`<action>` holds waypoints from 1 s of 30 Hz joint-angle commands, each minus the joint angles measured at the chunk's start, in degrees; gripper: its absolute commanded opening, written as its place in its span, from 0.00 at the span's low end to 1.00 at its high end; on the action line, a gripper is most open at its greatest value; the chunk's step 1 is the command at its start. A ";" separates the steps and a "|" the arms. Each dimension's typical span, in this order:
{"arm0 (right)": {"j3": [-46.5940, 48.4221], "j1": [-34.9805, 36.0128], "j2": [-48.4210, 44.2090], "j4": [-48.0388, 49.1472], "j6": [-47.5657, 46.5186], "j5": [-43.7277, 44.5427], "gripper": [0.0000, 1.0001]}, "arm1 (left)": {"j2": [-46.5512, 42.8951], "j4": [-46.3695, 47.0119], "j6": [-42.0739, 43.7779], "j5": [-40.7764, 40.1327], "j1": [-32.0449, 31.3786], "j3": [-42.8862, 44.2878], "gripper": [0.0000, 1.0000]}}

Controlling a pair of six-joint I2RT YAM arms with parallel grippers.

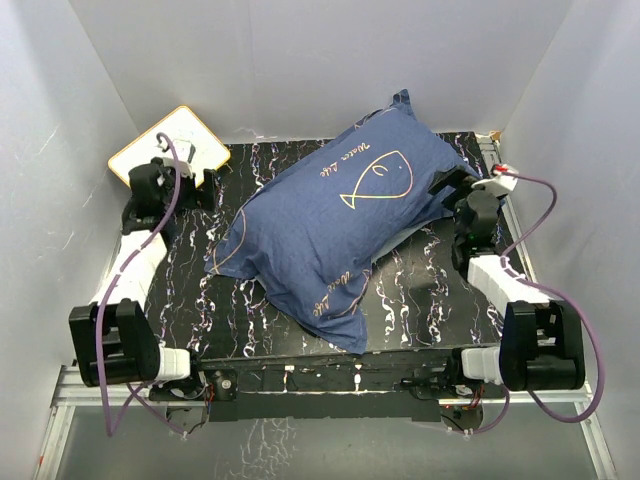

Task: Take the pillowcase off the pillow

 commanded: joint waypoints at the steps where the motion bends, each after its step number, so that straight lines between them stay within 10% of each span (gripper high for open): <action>1: 5.47 -2.86 0.52 -7.65 8.86 -16.27 0.98 | -2.32 -35.13 12.87 15.73 0.19 8.69 0.97; 10: 8.11 14.39 -0.11 -15.91 -2.16 -15.41 0.98 | -4.93 -47.36 23.22 22.69 -1.28 5.53 0.97; 17: 0.99 28.42 -6.67 -22.30 -3.20 -15.35 0.98 | -4.46 -35.96 19.10 14.25 -7.02 -1.64 0.93; 24: -1.02 39.38 -9.83 -27.58 -0.97 -10.75 0.97 | 5.66 -27.05 12.75 9.44 -7.57 0.08 0.72; 30: 3.03 50.09 -3.20 -28.96 1.56 -9.30 0.95 | 14.95 -23.78 6.02 0.27 -7.57 6.88 0.23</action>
